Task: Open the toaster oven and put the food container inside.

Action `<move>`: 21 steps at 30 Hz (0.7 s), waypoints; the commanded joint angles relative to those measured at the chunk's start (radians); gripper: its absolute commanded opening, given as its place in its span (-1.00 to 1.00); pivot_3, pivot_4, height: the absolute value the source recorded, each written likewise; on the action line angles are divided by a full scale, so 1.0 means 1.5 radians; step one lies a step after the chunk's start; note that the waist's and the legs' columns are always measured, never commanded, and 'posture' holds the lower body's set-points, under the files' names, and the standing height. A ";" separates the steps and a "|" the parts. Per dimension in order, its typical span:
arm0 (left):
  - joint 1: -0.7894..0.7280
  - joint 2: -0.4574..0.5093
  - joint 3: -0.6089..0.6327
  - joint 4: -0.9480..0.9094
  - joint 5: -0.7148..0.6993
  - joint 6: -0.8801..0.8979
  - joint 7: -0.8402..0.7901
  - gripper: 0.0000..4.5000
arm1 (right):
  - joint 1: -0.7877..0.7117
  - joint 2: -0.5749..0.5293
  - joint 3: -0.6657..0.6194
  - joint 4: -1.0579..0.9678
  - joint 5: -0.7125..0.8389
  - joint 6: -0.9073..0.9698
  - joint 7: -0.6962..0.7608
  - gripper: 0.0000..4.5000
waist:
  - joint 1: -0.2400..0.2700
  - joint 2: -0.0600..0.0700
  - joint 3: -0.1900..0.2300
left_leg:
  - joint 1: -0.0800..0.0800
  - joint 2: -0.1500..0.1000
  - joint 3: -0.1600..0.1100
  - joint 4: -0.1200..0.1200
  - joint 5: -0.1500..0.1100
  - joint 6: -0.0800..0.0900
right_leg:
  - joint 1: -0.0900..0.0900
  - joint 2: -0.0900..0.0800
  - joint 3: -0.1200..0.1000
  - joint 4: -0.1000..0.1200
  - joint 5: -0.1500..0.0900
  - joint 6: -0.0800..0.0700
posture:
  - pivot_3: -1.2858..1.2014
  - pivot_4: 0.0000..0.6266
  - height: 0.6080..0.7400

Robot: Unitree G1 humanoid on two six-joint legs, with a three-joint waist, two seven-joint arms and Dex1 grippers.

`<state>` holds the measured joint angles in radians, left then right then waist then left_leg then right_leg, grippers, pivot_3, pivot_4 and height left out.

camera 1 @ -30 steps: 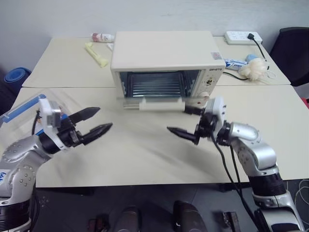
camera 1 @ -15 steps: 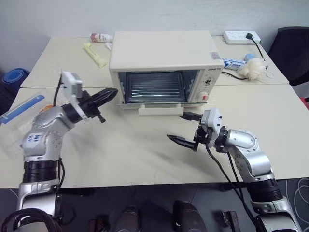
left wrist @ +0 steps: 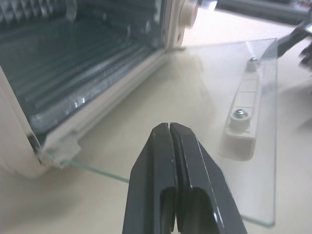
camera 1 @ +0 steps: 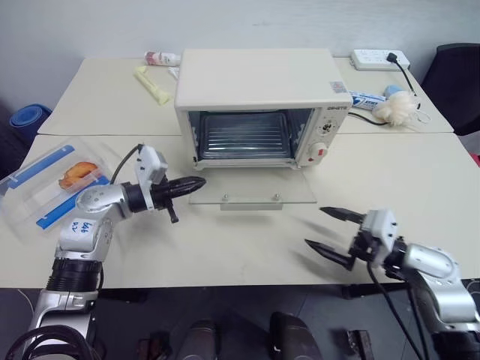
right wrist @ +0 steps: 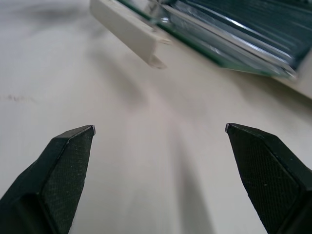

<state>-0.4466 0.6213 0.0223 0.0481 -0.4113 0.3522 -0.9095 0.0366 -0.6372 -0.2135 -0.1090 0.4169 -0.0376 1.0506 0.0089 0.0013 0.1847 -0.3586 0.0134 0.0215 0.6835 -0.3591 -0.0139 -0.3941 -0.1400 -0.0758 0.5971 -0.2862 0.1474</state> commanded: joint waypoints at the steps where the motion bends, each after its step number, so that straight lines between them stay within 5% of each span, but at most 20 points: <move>1: 0.031 -0.010 -0.011 -0.043 0.031 -0.015 0.026 -0.98 | 0.000 -0.020 -0.066 0.006 0.027 -0.026 -0.001 1.00 | -0.001 0.000 0.000 | 0.000 0.000 0.000 0.000 0.000 0.000 | 0.000 0.000 0.000 0.000 0.000 0.000 | 0.03 -0.52 1.00; 10: 0.140 -0.043 0.003 -0.131 0.076 -0.049 0.112 -0.98 | -0.147 0.014 0.004 -0.009 0.069 0.030 -0.005 1.00 | -0.007 0.000 0.000 | 0.001 0.000 0.000 0.000 0.000 0.000 | 0.000 0.000 0.001 0.000 0.000 0.000 | 0.03 -0.52 1.00; 14: 0.203 -0.085 0.106 -0.232 -0.010 -0.041 0.161 -0.49 | -0.191 0.049 0.052 -0.019 0.077 0.039 0.006 1.00 | -0.005 0.000 0.000 | 0.001 0.001 0.000 0.000 0.000 0.000 | 0.000 0.000 0.001 0.000 0.000 0.000 | 0.03 -0.52 1.00; 21: 0.461 -0.110 0.460 -0.392 -0.151 -0.027 0.244 0.46 | -0.251 0.116 0.110 0.009 0.079 0.017 0.034 1.00 | -0.010 0.000 0.000 | 0.001 0.001 0.000 -0.001 -0.001 -0.001 | 0.000 0.000 0.000 0.000 0.000 0.000 | 0.03 -0.52 1.00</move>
<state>0.2053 0.4673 0.5850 -0.5027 -0.5811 0.3237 -0.5710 -0.3343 -0.4766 -0.0531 -0.0863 0.5199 0.0160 1.0885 -0.0066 0.0012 0.1848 -0.3569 0.0157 0.0213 0.6827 -0.3600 -0.0148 -0.3937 -0.1401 -0.0751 0.5963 -0.2863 0.1471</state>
